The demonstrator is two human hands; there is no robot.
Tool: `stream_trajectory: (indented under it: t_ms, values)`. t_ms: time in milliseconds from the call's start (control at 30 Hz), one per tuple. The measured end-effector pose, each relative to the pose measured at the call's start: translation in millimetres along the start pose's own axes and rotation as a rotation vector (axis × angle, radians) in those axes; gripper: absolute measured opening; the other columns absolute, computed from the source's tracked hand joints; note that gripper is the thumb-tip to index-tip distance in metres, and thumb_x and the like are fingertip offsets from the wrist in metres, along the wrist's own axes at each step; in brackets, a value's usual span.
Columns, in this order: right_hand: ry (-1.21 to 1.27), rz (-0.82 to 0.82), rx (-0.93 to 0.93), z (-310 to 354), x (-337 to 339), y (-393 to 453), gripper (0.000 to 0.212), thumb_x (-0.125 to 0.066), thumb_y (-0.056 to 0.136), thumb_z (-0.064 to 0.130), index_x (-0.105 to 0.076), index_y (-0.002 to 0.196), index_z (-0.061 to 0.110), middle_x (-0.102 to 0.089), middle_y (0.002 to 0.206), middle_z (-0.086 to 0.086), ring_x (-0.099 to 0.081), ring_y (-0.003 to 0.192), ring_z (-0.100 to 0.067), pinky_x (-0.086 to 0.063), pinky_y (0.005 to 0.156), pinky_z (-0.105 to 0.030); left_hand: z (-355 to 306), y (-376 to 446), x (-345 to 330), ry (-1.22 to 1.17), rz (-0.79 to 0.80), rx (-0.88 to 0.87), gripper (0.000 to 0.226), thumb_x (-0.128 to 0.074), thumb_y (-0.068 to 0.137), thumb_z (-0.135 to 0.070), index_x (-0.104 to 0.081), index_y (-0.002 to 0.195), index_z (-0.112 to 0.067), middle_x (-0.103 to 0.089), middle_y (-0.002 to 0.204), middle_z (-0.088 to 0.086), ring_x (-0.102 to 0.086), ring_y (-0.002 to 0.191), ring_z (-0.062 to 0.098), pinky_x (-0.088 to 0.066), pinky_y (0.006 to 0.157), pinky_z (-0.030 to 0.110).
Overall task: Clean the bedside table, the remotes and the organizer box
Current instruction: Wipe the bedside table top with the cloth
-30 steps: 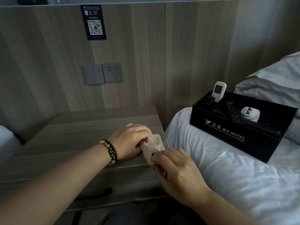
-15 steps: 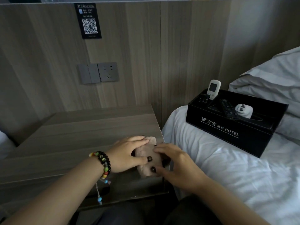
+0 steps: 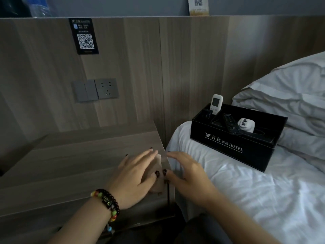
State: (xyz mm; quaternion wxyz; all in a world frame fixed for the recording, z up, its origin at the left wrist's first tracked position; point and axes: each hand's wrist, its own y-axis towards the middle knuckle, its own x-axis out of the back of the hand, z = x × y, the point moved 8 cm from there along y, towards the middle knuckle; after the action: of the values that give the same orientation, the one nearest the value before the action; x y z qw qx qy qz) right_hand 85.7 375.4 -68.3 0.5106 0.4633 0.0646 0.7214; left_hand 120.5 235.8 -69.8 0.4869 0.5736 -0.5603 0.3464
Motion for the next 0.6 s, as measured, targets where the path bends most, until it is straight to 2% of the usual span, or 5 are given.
stream_trajectory:
  t_ms: [100, 233, 300, 500, 600]
  values:
    - [-0.085, -0.138, -0.068, -9, 32, 7, 0.045, -0.069, 0.081, 0.014, -0.059, 0.125, 0.017, -0.056, 0.12, 0.009, -0.048, 0.114, 0.001, -0.026, 0.096, 0.001, -4, -4, -13, 0.118, 0.107, 0.011, 0.055, -0.035, 0.099, -0.044, -0.016, 0.151, -0.036, -0.011, 0.158, -0.019, 0.0, 0.139, -0.009, 0.008, 0.116, 0.033]
    - [-0.357, -0.369, -0.22, -33, 103, 11, 0.046, -0.069, 0.078, 0.015, -0.057, 0.123, 0.01, -0.057, 0.122, -0.008, -0.052, 0.115, -0.028, -0.044, 0.097, -0.039, -10, -6, -8, 0.034, 0.063, -0.008, 0.058, -0.033, 0.099, -0.046, -0.011, 0.152, -0.035, -0.009, 0.157, -0.022, 0.001, 0.132, -0.013, 0.005, 0.115, 0.028]
    - [-0.508, -0.379, -0.394, -54, 132, 9, 0.053, -0.068, 0.08, 0.021, -0.051, 0.128, 0.009, -0.05, 0.127, -0.015, -0.045, 0.119, -0.036, -0.041, 0.096, -0.047, -15, -5, -3, -0.021, 0.0, -0.025, 0.059, -0.036, 0.098, -0.047, -0.011, 0.151, -0.037, -0.009, 0.156, -0.024, -0.001, 0.139, -0.008, -0.002, 0.118, 0.026]
    - [-0.902, -0.219, -0.654, -104, 166, -6, 0.066, -0.074, 0.072, 0.046, -0.047, 0.115, 0.003, -0.05, 0.116, -0.017, -0.048, 0.109, -0.039, -0.041, 0.092, -0.047, -55, 4, 9, -0.221, -0.157, -0.138, 0.05, -0.043, 0.098, -0.038, -0.029, 0.146, -0.037, -0.025, 0.152, -0.025, -0.012, 0.138, -0.014, -0.015, 0.12, 0.029]
    - [-1.008, -0.145, -0.654, -122, 170, -8, 0.064, -0.072, 0.072, 0.053, -0.053, 0.11, 0.006, -0.051, 0.113, -0.012, -0.05, 0.108, -0.033, -0.042, 0.095, -0.042, -70, 6, 12, -0.257, -0.207, -0.158, 0.045, -0.046, 0.096, -0.038, -0.035, 0.14, -0.043, -0.033, 0.145, -0.029, -0.031, 0.13, -0.011, -0.024, 0.113, 0.022]
